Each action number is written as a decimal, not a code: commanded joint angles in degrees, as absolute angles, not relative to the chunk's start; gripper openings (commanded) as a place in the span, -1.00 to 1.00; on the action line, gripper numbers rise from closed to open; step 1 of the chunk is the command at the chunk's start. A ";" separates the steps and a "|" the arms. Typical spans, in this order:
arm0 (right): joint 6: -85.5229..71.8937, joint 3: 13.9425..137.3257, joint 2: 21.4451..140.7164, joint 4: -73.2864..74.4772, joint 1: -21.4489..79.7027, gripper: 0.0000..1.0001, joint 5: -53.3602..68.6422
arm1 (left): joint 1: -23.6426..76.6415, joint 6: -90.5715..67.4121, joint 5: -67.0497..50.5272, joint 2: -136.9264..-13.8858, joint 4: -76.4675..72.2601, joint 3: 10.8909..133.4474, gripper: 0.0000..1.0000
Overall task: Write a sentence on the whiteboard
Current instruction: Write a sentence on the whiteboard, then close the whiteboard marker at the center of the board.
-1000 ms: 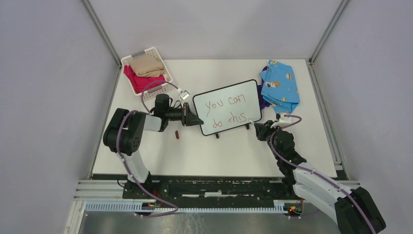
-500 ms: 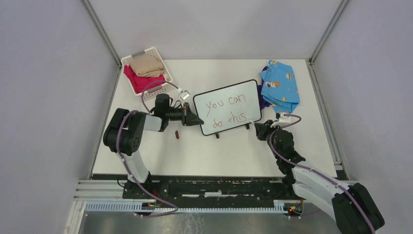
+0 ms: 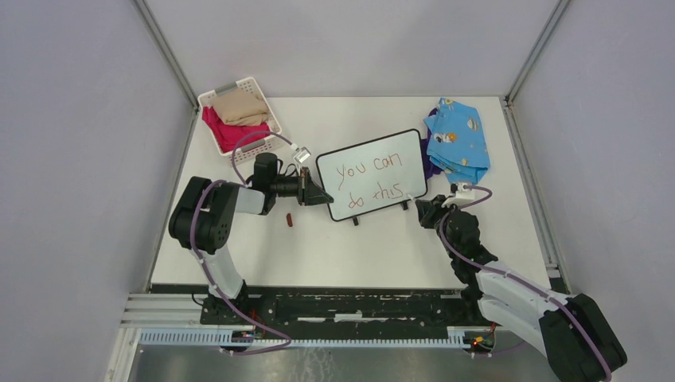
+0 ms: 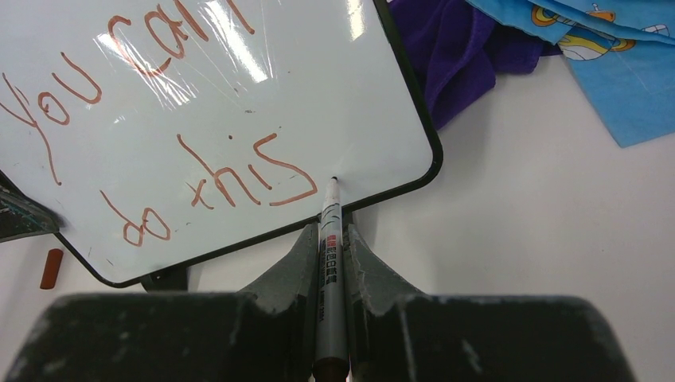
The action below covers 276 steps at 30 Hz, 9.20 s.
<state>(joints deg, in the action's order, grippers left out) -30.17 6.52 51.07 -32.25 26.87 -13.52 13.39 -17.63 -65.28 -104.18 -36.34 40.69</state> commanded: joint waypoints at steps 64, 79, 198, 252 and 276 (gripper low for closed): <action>-30.51 12.22 39.74 -21.68 26.33 -1.00 -9.51 | 13.96 -13.89 -57.37 -105.86 -25.40 41.41 -0.96; -28.59 15.29 30.38 -11.44 26.34 -1.00 -6.07 | 15.20 -10.47 -53.53 -100.95 -17.87 42.63 -0.54; 0.67 29.34 34.10 0.87 51.42 -1.00 -36.62 | 23.81 -32.28 9.63 -85.40 30.68 52.14 0.44; 0.09 25.66 31.38 -2.11 51.37 -1.00 -37.59 | 24.03 -37.26 11.94 -90.80 29.19 50.63 -0.19; -1.85 25.22 31.36 -2.20 51.41 -1.00 -36.74 | 24.01 -37.88 11.05 -87.30 30.69 49.61 -0.40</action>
<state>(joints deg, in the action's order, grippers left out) -1.23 24.73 31.55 -0.34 51.03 -36.03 23.77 -35.22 11.38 -89.67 30.89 49.82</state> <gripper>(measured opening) 0.176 0.270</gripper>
